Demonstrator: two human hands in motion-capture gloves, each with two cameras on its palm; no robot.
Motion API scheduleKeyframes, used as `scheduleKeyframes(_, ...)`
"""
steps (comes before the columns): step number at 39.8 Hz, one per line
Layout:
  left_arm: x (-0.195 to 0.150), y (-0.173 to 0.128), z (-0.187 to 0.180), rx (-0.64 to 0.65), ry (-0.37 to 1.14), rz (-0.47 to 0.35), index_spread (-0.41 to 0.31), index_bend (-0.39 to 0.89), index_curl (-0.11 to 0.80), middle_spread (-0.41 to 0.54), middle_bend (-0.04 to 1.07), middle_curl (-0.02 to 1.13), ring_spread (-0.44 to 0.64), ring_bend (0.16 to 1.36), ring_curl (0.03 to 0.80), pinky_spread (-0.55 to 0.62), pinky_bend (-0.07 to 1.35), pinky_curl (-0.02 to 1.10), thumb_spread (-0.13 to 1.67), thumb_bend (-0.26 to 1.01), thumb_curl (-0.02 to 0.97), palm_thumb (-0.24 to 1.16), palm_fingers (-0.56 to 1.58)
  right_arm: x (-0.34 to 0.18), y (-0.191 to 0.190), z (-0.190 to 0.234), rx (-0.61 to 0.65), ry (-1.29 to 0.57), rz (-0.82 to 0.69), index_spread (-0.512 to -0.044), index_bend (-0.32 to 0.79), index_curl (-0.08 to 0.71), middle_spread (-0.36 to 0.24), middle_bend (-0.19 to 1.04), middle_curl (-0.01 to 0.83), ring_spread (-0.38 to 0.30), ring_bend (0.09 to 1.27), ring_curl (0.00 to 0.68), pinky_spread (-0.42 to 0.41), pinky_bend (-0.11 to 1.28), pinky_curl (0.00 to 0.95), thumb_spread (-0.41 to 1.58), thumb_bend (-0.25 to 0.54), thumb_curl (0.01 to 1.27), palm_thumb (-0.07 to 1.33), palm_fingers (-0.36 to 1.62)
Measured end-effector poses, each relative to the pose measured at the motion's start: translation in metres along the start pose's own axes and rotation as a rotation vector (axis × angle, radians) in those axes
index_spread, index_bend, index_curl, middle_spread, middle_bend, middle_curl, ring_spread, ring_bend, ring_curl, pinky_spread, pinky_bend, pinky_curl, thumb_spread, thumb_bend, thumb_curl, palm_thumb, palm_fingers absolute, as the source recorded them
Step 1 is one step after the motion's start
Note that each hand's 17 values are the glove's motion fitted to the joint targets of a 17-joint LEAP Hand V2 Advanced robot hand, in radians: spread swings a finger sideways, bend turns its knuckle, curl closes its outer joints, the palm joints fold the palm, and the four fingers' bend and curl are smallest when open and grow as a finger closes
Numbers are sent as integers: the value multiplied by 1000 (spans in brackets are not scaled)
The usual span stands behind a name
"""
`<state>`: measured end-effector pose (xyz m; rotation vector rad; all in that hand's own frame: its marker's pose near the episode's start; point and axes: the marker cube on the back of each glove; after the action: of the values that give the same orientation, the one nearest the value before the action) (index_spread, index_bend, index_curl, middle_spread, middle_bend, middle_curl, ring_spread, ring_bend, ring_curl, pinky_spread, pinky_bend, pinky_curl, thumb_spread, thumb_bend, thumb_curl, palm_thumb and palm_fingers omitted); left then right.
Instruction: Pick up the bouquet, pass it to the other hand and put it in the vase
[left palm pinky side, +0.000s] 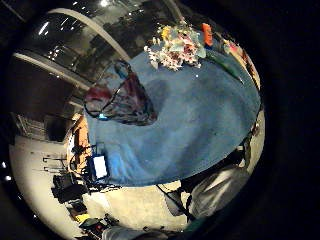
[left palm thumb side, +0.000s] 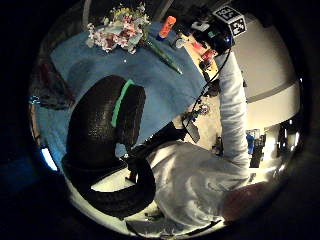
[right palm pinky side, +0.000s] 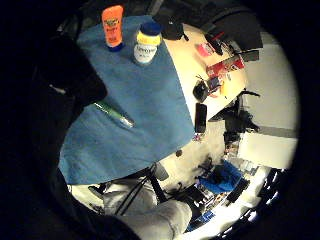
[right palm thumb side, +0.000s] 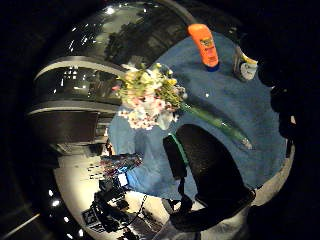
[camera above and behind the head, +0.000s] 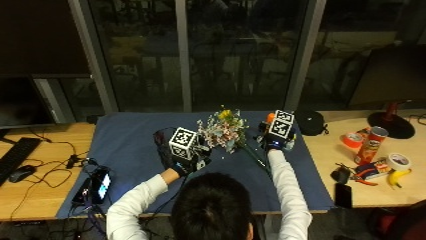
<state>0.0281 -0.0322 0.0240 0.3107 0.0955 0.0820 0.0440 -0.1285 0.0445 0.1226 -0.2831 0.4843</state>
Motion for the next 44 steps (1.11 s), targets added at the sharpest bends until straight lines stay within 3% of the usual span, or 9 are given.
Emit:
scheduleKeyframes(4,-3,2,6,-19,5,0,127,153,280,244,202,306,368,546,235,436,236,269,1217,-15,244,278,175,7,6,20,-42,-1,30,-228,118,107,-44,249,382,-120,663,380,-77,709,357,1167,0,260,481,801)
scheduleKeyframes(12,-11,4,15,-31,19,-16,127,150,285,252,195,318,374,552,243,444,230,284,1221,-12,254,283,165,14,4,75,-173,-4,19,-218,91,140,-33,234,392,-105,604,368,-7,644,338,1125,4,298,556,747)
scheduleKeyframes(27,-29,-3,16,-56,21,-61,122,153,293,257,191,330,379,546,250,441,233,303,1185,-11,290,365,157,3,18,145,-275,198,30,-233,69,143,-54,235,407,-124,595,368,23,626,337,1010,-8,365,743,747)
scheduleKeyframes(29,-30,-2,17,-76,38,-63,121,152,294,257,190,330,380,545,251,440,237,307,1180,-13,293,369,158,-1,20,146,-267,236,27,-244,71,144,-73,284,421,-144,596,369,0,596,330,995,3,372,785,803)
scheduleKeyframes(34,-31,-1,19,-134,128,-64,118,151,296,257,191,332,383,545,253,439,238,312,1156,-15,305,388,156,-12,21,150,-247,223,8,-270,117,161,-161,385,455,-221,655,380,-212,614,326,953,9,376,848,1233)
scheduleKeyframes(35,-31,-1,20,-138,139,-65,119,151,296,257,191,333,381,545,253,439,237,313,1154,-17,305,387,156,-12,21,150,-237,210,14,-276,81,159,-172,376,454,-227,663,388,-223,629,339,935,-18,371,821,1186)
scheduleKeyframes(38,-30,-1,22,-147,157,-70,113,151,297,258,191,334,384,545,255,439,237,316,1139,-17,312,397,155,-7,20,149,-171,149,61,-264,156,202,-186,424,484,-235,718,427,-274,595,347,1005,72,397,967,1317)
scheduleKeyframes(40,-29,-1,23,-156,163,-71,111,151,297,258,191,334,385,544,255,439,236,317,1134,-19,314,399,155,-4,16,147,-83,85,84,-262,154,215,-193,434,494,-240,748,440,-302,610,357,1024,75,397,986,1348)
scheduleKeyframes(44,-27,-3,26,-161,182,-66,106,155,300,258,190,335,386,543,257,439,235,320,1126,-20,318,402,155,-2,11,140,50,-74,68,-256,185,249,-198,476,522,-227,802,468,-292,683,393,1064,71,392,1001,1421)
